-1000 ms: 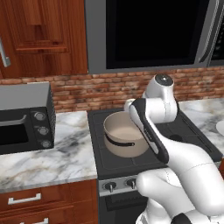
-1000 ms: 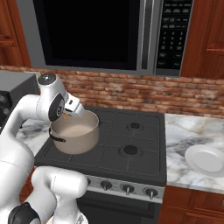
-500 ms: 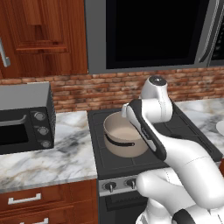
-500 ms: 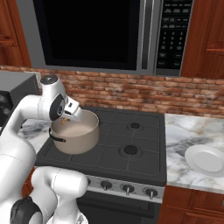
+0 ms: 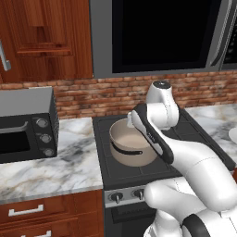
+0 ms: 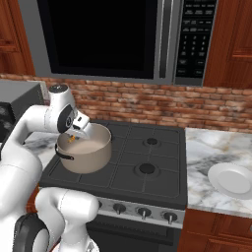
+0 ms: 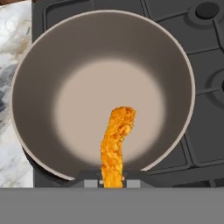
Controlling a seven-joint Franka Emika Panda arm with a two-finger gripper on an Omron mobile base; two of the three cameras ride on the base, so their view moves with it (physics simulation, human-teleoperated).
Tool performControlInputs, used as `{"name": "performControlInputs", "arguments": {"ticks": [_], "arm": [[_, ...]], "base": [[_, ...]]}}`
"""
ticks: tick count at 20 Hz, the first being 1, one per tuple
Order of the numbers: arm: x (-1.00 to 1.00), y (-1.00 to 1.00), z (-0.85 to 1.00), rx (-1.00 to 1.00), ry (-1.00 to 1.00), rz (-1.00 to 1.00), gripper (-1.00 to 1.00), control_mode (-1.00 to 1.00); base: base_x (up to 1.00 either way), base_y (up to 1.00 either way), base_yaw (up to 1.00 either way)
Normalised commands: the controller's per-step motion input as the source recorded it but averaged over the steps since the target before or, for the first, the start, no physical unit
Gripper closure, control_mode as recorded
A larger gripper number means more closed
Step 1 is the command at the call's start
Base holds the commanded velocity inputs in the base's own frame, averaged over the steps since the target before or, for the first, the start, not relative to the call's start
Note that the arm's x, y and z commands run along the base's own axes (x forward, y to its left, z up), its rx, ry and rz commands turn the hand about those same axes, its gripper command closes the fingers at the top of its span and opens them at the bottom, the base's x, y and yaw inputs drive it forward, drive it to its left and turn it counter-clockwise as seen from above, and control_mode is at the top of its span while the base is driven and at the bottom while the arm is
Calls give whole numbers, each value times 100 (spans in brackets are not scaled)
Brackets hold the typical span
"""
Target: Retrieve the frozen meat and place it in the pot on a burner. Then turn the burner on.
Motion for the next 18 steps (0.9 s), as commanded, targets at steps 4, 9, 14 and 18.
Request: {"name": "performControlInputs", "arguments": {"ticks": [4, 9, 14, 18], "arm": [[0, 0, 0, 0, 0, 0, -100, -100], [0, 0, 0, 0, 0, 0, -100, -100], [-6, 1, 4, 0, -3, 0, -100, -100], [-6, 3, 9, 0, -1, 0, -100, -100]], "base": [[0, 0, 0], [0, 0, 0], [0, 0, 0], [0, 0, 0]]}}
